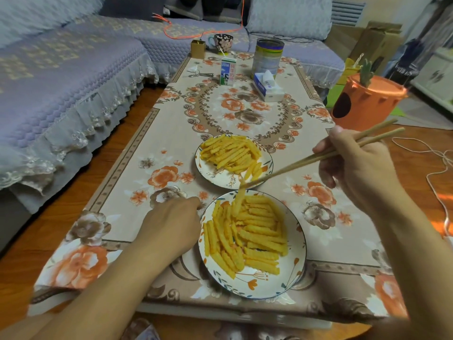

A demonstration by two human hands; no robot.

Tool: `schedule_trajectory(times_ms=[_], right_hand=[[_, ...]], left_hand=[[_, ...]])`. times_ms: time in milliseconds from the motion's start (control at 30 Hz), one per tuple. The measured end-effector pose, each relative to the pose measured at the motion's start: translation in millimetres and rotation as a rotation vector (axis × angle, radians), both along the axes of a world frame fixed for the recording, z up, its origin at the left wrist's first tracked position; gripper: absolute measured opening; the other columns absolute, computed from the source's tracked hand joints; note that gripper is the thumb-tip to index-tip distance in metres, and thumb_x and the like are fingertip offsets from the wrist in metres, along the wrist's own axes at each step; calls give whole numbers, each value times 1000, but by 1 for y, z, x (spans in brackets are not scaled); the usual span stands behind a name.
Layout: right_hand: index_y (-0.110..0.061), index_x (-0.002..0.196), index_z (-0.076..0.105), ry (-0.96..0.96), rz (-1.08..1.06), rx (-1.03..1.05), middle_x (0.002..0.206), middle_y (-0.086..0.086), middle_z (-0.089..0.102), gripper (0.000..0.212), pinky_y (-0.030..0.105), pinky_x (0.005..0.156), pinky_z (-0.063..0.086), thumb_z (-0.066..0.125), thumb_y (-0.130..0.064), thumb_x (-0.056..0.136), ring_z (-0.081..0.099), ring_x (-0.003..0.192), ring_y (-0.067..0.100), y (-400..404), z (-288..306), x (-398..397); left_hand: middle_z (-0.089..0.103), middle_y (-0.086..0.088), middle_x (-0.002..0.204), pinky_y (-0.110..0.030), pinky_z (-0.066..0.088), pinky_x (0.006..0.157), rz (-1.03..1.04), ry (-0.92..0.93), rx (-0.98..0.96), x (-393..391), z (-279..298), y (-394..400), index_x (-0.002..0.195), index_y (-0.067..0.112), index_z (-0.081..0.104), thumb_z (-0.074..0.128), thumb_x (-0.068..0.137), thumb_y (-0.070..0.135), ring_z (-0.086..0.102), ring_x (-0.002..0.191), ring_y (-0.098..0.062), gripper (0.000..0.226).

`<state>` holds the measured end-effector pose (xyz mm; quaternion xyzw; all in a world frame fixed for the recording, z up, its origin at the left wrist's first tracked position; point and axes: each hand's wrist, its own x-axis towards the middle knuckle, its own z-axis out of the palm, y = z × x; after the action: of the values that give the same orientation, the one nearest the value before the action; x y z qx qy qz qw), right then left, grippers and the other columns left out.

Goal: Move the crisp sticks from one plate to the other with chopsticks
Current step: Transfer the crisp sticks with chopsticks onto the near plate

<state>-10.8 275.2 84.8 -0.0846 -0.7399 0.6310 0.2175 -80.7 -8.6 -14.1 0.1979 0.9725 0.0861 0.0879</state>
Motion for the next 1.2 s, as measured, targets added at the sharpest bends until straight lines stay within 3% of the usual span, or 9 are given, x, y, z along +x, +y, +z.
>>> schedule_trajectory(times_ms=[133,300,400,533,667,767,900,1100,1200], right_hand=[[-7,73,74,-90,174,151,56,19,57,42,34,43,40,55,-37,96,50,44,34,-6,4,9],[-6,80,74,-143,261,383,53,16,60,36,20,46,44,54,-26,103,54,41,17,-27,0,10],[-5,83,72,-83,142,369,51,13,59,36,23,45,45,53,-25,105,52,40,17,-25,-3,6],[-1,86,71,29,-210,217,56,10,57,40,23,42,43,48,-26,108,50,40,14,-6,-10,-8],[-4,90,72,-49,-417,192,66,10,61,41,26,42,48,49,-33,108,57,42,11,3,-28,-24],[-1,88,71,-61,-432,200,64,11,62,45,30,42,49,50,-35,108,59,40,13,-2,-36,-33],[-12,78,71,-42,-382,349,57,9,64,41,34,44,51,53,-38,106,63,40,18,-16,-42,-41],[-3,83,75,-50,-221,528,52,-5,60,39,51,64,56,58,-31,104,63,53,23,-38,-50,-48],[2,82,71,-101,-272,550,55,8,62,48,51,61,55,49,-32,107,64,54,32,-36,-47,-48]], left_hand=[[63,-3,136,-42,55,89,9,-20,5,2,1,-1,139,33,55,41,99,21,60,119,-31,44],[63,-2,137,-41,55,88,17,-20,2,3,-1,-1,140,35,54,41,99,20,60,119,-30,46],[63,0,136,-40,55,87,16,-13,-6,2,-1,0,140,36,54,41,99,20,61,118,-29,46],[63,-1,128,-43,56,84,0,2,-4,2,-3,0,130,29,58,41,99,21,62,111,-29,36],[60,0,129,-43,56,84,2,-5,-10,1,-4,0,130,30,57,39,100,23,61,112,-30,36],[58,0,132,-42,54,86,9,-19,-8,1,-3,0,132,31,56,38,101,24,59,115,-30,37],[57,0,134,-43,54,87,13,-28,-12,2,0,0,134,31,55,38,101,24,59,116,-29,38],[57,1,138,-41,54,89,11,-43,-2,2,2,-1,140,34,53,38,102,25,58,119,-28,42],[56,2,140,-42,53,91,12,-53,-3,2,3,-1,141,34,52,38,102,24,57,121,-28,43]])
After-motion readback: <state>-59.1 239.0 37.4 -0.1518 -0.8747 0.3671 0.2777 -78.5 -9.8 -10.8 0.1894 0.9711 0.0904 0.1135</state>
